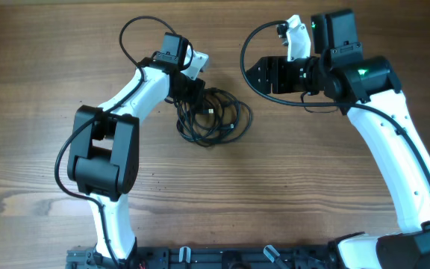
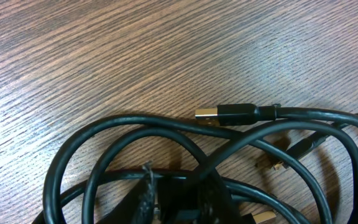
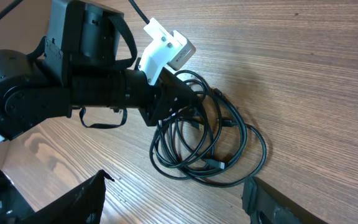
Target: Untangle cables
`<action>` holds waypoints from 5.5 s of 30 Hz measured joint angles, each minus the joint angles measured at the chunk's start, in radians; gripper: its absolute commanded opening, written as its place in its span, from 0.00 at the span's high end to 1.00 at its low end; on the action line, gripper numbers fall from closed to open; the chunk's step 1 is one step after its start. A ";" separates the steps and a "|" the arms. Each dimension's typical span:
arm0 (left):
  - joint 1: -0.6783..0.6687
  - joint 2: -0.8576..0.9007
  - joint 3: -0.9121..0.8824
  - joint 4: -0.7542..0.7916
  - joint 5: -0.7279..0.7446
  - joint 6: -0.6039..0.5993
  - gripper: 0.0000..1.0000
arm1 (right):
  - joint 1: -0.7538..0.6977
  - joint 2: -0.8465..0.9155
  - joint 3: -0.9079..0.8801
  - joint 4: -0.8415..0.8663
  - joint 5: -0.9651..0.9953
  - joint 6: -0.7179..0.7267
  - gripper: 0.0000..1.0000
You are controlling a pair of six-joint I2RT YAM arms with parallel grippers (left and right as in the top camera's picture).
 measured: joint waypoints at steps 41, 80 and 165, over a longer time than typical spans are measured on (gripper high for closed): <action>-0.019 -0.531 0.000 0.108 -0.042 -0.168 0.96 | 0.000 0.010 0.000 0.000 0.000 0.000 0.27; 0.010 -1.003 0.000 0.354 -0.129 -0.892 0.96 | 0.141 0.166 0.000 0.347 -0.113 -0.154 0.18; 0.041 -0.766 0.006 -0.143 -0.314 -0.719 0.93 | 0.198 0.097 0.504 -0.261 0.318 0.147 0.96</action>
